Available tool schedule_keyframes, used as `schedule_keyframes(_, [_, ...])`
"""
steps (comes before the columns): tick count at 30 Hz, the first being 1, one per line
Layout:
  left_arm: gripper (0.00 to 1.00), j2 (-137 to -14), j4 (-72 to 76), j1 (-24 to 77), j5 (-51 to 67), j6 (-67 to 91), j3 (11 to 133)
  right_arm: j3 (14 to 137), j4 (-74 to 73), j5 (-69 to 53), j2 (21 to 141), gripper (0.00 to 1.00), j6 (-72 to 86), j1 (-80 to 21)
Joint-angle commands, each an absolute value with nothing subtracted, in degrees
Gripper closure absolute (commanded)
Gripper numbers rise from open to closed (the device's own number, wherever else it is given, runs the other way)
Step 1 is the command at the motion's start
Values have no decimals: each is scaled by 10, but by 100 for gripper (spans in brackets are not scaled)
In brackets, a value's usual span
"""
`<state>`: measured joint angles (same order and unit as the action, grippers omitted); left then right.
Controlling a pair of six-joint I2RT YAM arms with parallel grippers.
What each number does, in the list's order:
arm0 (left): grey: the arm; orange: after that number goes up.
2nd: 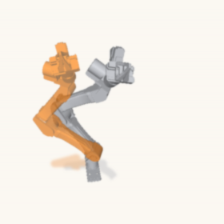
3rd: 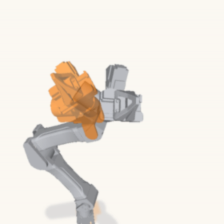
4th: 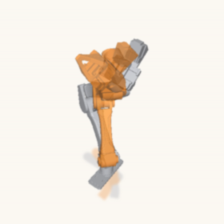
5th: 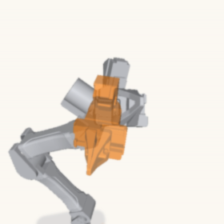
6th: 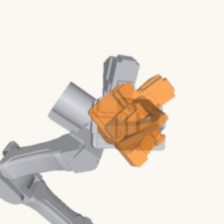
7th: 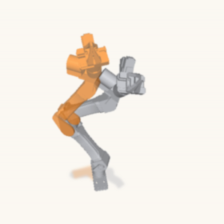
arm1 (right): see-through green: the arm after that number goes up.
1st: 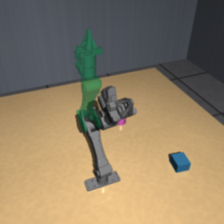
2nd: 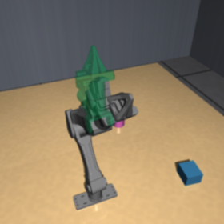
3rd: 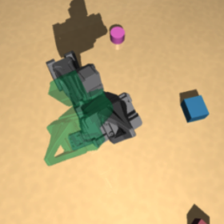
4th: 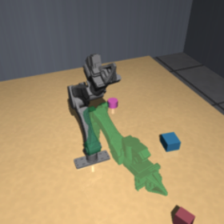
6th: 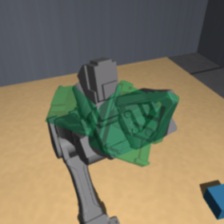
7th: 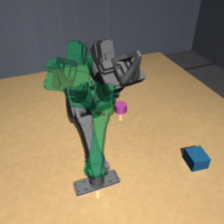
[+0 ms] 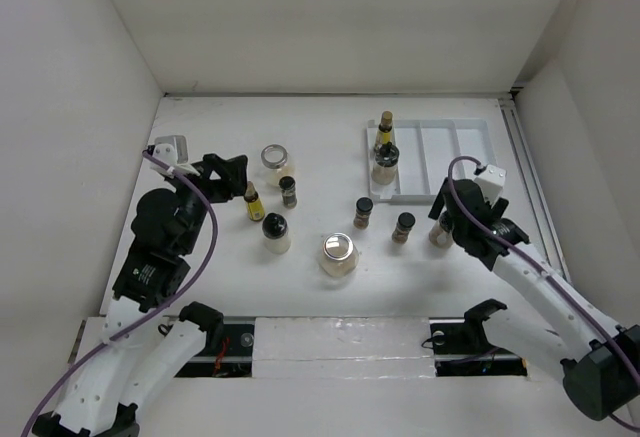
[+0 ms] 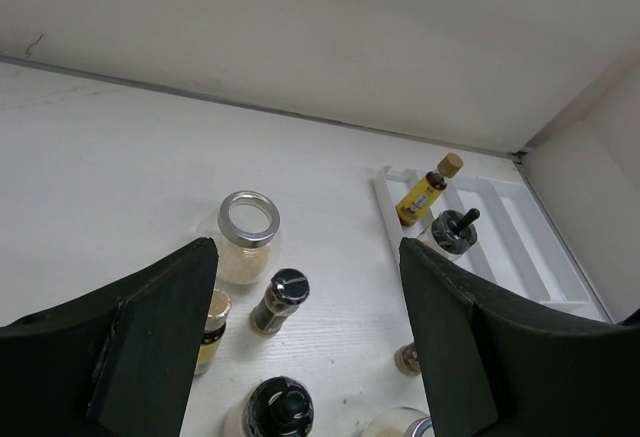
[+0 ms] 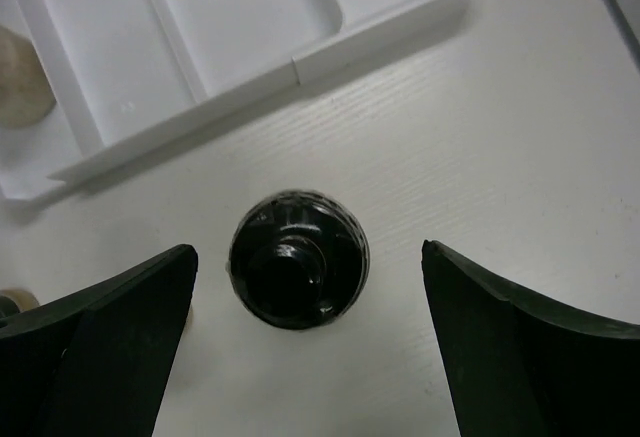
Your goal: Organize the condiment bottles
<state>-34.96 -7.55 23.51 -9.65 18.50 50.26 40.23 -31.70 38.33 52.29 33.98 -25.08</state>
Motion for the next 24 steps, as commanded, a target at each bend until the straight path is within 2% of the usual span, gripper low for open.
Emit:
schedule_keyframes(1, [31,-331,-52,232,-88,190,507,402,-365,361,532,1,385,-239])
schedule_keyframes(4, [31,-331,-52,232,-88,190,502,393,-348,325,556,1,385,-221])
schedule_keyframes(5, [31,-331,-52,232,-88,190,502,384,-316,316,563,4,378,-208])
schedule_keyframes(6, [31,-331,-52,232,-88,190,502,373,-302,307,580,13,369,-201])
schedule_keyframes(9, [31,-326,-47,232,-83,190,502,367,-259,301,602,23,364,-190])
schedule_keyframes(10, [31,-326,-47,232,-83,190,502,367,-252,301,610,36,356,-185])
schedule_keyframes(12, [31,-332,-47,232,-83,190,502,380,-257,301,610,44,351,-185])
schedule_keyframes(15, [31,-332,-47,232,-83,190,502,431,-309,356,579,44,351,-224])
schedule_keyframes(19, [31,-344,-47,232,-83,190,502,491,-266,398,527,49,312,-261])
schedule_keyframes(23, [31,-350,-47,232,-83,190,502,567,-163,340,579,49,244,-241])
schedule_keyframes(24, [31,-350,-47,232,-83,190,502,583,-142,331,632,49,216,-235])
